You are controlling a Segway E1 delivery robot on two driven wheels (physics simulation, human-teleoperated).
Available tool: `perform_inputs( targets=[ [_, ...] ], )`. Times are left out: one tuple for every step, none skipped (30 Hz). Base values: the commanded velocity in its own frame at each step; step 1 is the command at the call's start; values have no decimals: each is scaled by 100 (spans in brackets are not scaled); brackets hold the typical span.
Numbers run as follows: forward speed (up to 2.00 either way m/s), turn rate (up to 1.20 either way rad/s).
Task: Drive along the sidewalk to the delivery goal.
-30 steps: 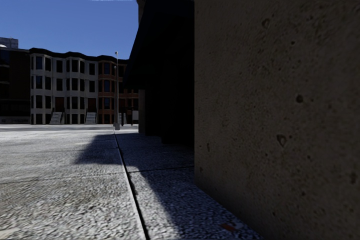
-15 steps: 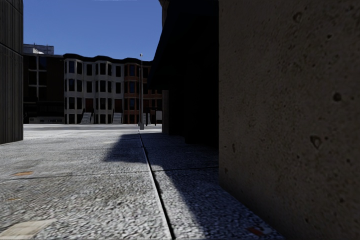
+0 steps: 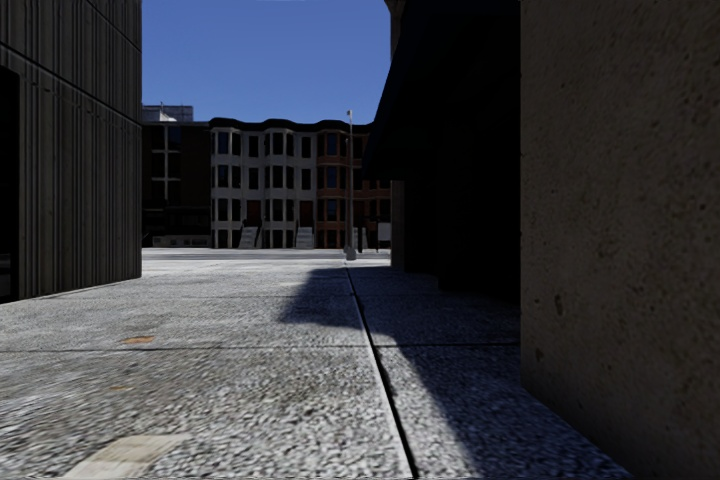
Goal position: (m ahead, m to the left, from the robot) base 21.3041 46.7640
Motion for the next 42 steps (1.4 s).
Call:
perform_inputs(
  targets=[
    [68, 50],
    [68, 50],
    [71, 50],
    [72, 50],
    [72, 50],
    [72, 50],
    [73, 50],
    [73, 50],
    [73, 50],
    [73, 50],
    [73, 50],
    [73, 50],
    [73, 49],
    [75, 41],
    [75, 36],
    [75, 32],
    [75, 30],
    [75, 30],
    [75, 29],
    [75, 26],
    [75, 19],
    [74, 13],
    [74, 1],
    [74, 0],
    [74, 0],
    [74, 0],
    [74, 0],
    [74, 0],
    [74, 0],
    [74, 0],
    [75, 0],
    [76, 0],
    [76, 0],
    [76, 0],
    [76, 0],
    [76, 0],
    [76, 0],
    [76, 0],
    [80, 0],
    [83, 0],
    [83, 0],
    [83, 0]
  ],
)
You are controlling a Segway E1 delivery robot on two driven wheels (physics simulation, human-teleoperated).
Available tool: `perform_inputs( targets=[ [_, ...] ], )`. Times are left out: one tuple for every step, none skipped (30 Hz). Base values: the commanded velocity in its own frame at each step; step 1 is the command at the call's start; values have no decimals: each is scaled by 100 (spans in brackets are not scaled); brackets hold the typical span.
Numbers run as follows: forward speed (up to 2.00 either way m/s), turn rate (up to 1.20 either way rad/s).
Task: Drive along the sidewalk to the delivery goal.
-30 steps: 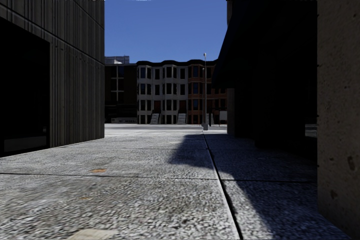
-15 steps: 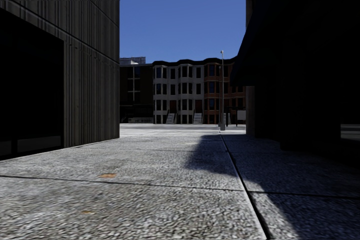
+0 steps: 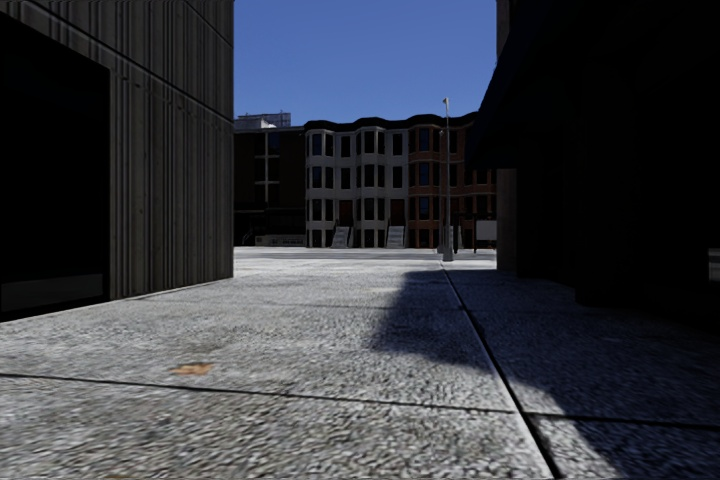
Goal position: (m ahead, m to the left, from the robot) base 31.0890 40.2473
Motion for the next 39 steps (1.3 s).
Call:
perform_inputs(
  targets=[
    [84, 0],
    [84, 0],
    [84, 0],
    [84, 0],
    [84, 0],
    [84, 0],
    [84, 0],
    [84, 0],
    [84, 0],
    [84, 0],
    [84, 0],
    [84, 0],
    [84, 0],
    [84, 0],
    [84, 0],
    [84, 0],
    [84, 0],
    [84, 0],
    [84, 0],
    [84, 0],
    [85, 8],
    [87, 9],
    [94, 11],
    [101, 13],
    [105, 16],
    [109, 18],
    [110, 19],
    [110, 19],
    [114, 20],
    [117, 20],
    [121, 19],
    [127, 10],
    [133, 1],
    [136, 0],
    [141, 0],
    [144, 0],
    [144, 0],
    [145, 0],
    [146, 0]
  ],
)
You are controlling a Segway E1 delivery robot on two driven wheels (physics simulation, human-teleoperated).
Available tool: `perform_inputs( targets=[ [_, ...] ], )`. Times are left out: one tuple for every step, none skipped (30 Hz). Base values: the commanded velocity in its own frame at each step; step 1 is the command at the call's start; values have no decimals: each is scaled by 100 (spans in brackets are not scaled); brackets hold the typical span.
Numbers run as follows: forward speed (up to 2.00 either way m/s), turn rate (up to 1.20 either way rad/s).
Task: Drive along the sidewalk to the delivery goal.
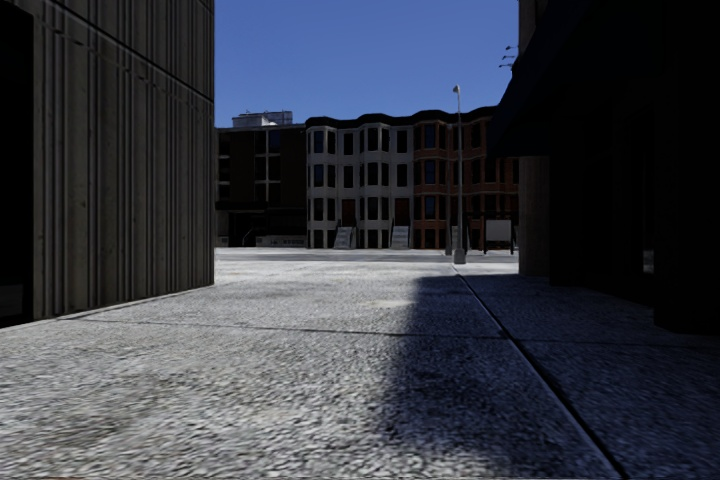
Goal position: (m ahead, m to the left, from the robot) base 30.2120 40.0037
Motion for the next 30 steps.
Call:
perform_inputs(
  targets=[
    [147, 0],
    [148, 0],
    [153, 0],
    [157, 0],
    [157, 0],
    [162, 0],
    [165, 0],
    [166, 0],
    [167, 0],
    [170, 0],
    [176, 0],
    [200, 0],
    [200, 0],
    [200, 0],
    [200, 0],
    [200, 0],
    [200, 0],
    [200, 0],
    [200, 0],
    [200, 0],
    [200, 0],
    [200, 0],
    [200, 0],
    [200, 0],
    [200, 0],
    [200, 0],
    [200, 0],
    [200, 0],
    [200, 0],
    [200, 0]
  ],
)
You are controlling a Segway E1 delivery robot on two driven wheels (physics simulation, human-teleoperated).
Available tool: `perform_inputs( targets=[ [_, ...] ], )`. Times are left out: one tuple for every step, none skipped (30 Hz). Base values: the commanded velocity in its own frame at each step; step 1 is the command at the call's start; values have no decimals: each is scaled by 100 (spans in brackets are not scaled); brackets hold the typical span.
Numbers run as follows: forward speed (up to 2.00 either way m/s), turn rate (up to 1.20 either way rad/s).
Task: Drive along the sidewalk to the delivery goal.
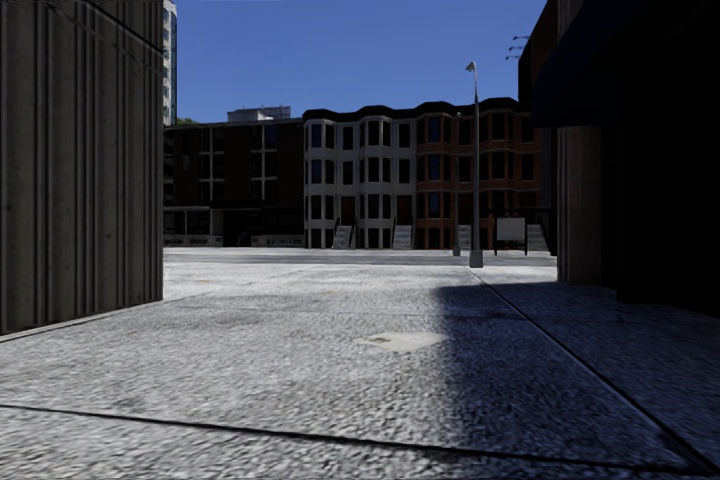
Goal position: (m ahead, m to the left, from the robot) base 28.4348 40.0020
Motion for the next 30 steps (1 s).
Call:
perform_inputs(
  targets=[
    [200, 0],
    [200, 0],
    [200, 0],
    [200, 0],
    [200, 0],
    [200, 0],
    [200, 0],
    [200, 0],
    [200, 0],
    [200, 0],
    [200, 0],
    [200, 0],
    [200, 0],
    [200, 0],
    [200, 0],
    [200, 0],
    [200, 0],
    [200, 0],
    [200, 0],
    [200, 0],
    [200, 0],
    [200, 0],
    [200, 5],
    [200, 14],
    [200, 21],
    [200, 25],
    [200, 25],
    [200, 31],
    [200, 33],
    [200, 34]
  ],
)
